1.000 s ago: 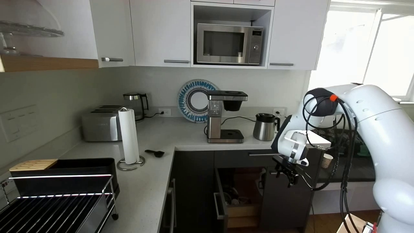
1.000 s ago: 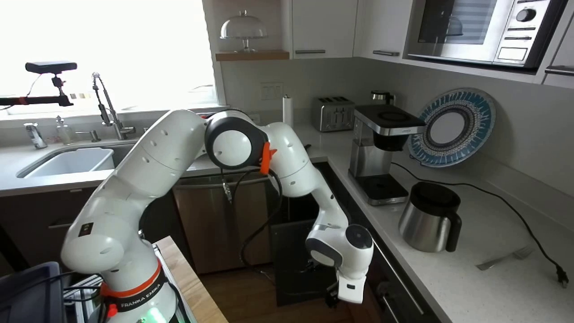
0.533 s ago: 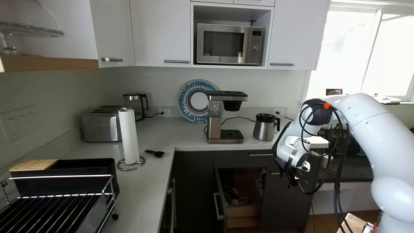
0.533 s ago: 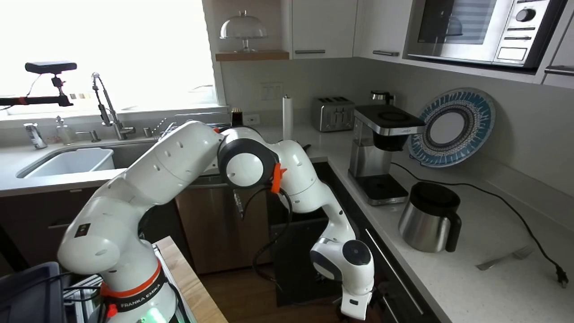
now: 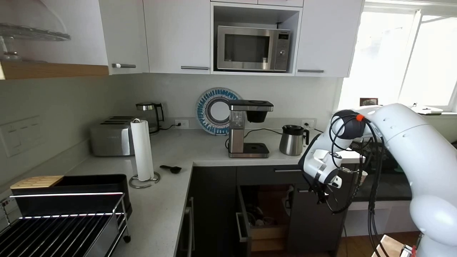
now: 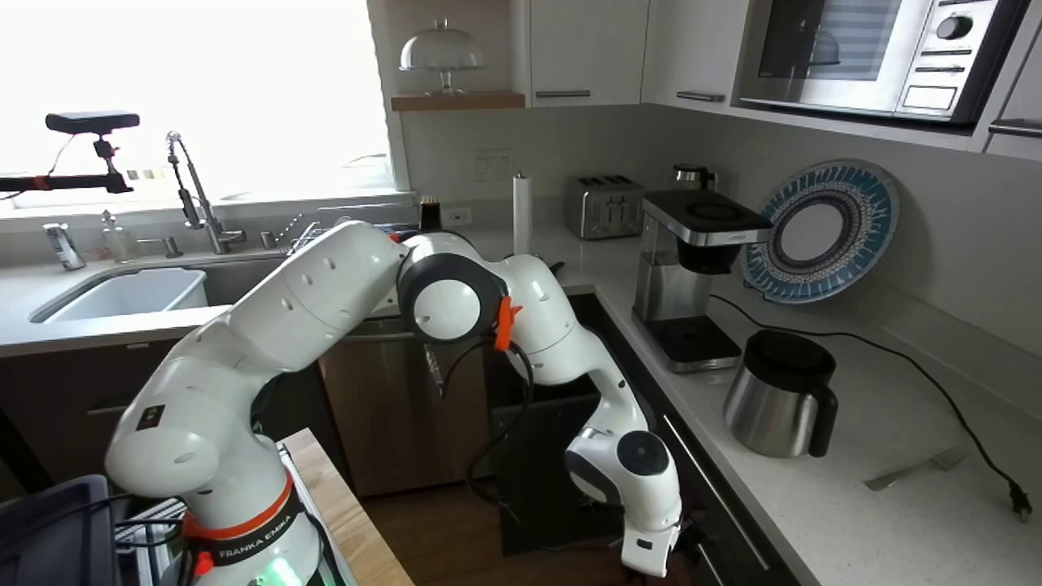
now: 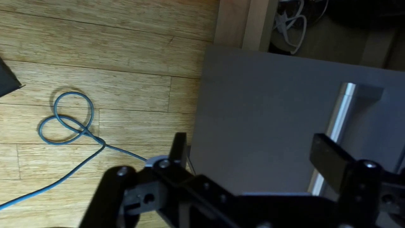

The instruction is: Open the right door of the cabinet on the right

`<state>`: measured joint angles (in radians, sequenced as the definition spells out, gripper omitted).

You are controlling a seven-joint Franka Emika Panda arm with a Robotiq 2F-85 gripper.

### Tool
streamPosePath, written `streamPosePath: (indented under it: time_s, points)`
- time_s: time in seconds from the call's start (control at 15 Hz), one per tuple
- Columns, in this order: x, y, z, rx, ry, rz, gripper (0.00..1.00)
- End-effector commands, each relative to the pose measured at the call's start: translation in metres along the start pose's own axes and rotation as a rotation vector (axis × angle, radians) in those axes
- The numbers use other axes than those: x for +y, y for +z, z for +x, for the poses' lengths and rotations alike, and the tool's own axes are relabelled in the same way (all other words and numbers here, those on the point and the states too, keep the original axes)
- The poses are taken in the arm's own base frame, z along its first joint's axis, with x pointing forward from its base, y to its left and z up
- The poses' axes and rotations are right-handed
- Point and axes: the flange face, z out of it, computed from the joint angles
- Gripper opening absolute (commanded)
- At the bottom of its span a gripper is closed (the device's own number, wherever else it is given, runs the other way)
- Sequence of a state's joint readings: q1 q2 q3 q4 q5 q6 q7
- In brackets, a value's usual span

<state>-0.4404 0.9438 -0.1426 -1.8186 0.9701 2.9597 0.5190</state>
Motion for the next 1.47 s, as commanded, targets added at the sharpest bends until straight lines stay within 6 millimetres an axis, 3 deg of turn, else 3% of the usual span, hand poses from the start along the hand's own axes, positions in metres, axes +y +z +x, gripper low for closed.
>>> streamPosePath:
  time_s: [0.0,0.4,0.93,1.4]
  points:
    - [-0.007,0.015,0.001,0.058,0.038,0.088,1.00]
    - [-0.026,0.037,-0.010,0.161,0.027,0.224,1.00]
    - [-0.023,0.071,-0.008,0.164,0.010,0.248,1.00]
    - [-0.008,0.079,-0.001,0.110,-0.038,0.167,1.00]
